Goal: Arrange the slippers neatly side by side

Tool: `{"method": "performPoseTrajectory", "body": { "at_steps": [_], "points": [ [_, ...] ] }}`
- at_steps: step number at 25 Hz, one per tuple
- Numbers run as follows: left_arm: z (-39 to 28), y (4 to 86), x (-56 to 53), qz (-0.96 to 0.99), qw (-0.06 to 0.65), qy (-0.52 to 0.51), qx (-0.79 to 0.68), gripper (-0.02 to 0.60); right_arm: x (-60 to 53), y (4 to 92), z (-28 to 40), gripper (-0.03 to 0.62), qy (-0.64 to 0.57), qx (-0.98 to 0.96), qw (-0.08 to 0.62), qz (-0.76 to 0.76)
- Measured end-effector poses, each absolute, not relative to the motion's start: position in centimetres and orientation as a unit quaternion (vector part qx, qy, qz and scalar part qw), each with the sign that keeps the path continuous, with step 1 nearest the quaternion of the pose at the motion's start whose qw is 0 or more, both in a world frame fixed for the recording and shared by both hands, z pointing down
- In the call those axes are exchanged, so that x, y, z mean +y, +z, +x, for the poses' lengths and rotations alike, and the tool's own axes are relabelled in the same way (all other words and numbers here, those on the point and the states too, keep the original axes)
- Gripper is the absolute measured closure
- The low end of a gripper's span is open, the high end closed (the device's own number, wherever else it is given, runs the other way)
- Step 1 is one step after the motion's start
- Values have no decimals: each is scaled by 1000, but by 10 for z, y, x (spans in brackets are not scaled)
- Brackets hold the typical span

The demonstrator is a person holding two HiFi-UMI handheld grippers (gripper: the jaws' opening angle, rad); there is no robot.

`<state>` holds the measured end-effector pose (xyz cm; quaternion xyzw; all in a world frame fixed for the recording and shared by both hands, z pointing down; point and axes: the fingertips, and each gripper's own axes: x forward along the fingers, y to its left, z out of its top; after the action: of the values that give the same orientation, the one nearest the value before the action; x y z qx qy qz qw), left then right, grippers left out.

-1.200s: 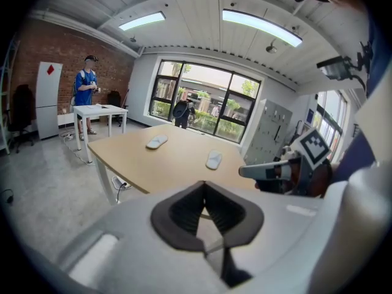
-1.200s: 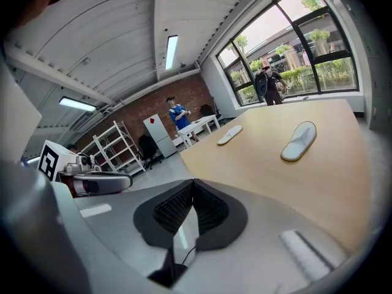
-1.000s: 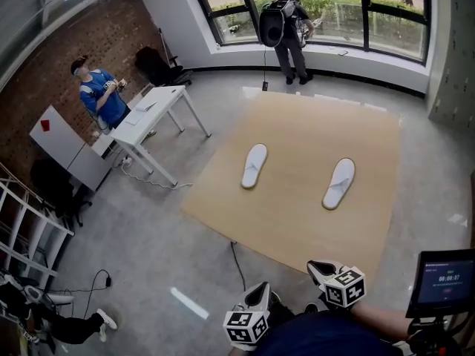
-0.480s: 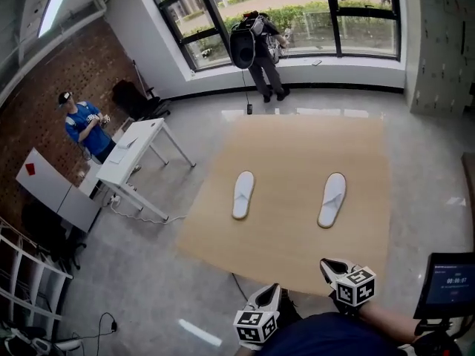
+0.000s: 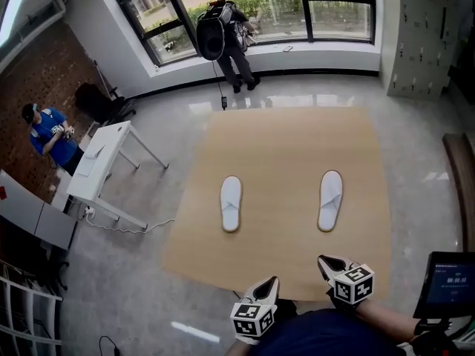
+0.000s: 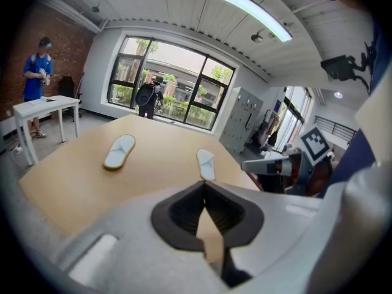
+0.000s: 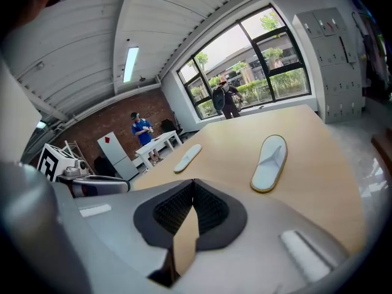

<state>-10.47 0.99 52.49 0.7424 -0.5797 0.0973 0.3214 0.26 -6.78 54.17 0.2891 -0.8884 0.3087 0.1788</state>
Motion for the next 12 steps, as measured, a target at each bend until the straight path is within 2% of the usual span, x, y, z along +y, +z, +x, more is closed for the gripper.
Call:
{"method": "performPoseTrajectory", "body": {
  "at_steps": [12],
  "points": [
    [-159,549,-49,774,348,104,-518,577,-108,551,-41,583,310,-860,197,353]
  ]
}}
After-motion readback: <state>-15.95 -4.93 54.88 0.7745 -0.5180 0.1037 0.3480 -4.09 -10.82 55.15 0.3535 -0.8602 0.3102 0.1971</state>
